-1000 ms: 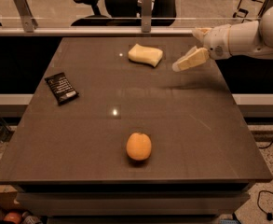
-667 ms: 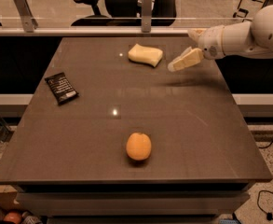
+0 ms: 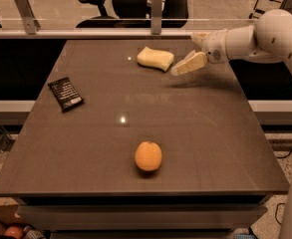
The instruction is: Move sponge near orange
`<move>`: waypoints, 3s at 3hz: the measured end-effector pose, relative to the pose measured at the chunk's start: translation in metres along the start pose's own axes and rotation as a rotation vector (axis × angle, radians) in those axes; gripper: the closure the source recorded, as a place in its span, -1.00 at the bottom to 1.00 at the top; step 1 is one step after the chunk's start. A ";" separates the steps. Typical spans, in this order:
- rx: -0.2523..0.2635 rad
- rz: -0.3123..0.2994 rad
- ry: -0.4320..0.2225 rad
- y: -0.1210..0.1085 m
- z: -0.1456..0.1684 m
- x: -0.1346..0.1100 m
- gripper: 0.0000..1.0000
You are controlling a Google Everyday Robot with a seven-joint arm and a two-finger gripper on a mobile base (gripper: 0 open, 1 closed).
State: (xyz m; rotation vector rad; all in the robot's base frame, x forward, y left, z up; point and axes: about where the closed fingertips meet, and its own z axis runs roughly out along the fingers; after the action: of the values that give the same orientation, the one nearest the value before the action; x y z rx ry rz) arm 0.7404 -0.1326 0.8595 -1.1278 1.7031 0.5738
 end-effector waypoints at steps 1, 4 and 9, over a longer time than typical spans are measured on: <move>-0.054 0.017 -0.017 0.004 0.016 0.001 -1.00; -0.074 0.009 0.010 0.027 0.036 0.001 -1.00; -0.016 0.028 -0.040 0.009 0.063 -0.008 -0.65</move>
Offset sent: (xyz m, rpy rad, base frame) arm -0.0022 0.0336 -0.0198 0.0551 0.0821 0.1149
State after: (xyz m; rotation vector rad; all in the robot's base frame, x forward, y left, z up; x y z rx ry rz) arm 0.7623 -0.0761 0.8393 -1.0988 1.6848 0.6246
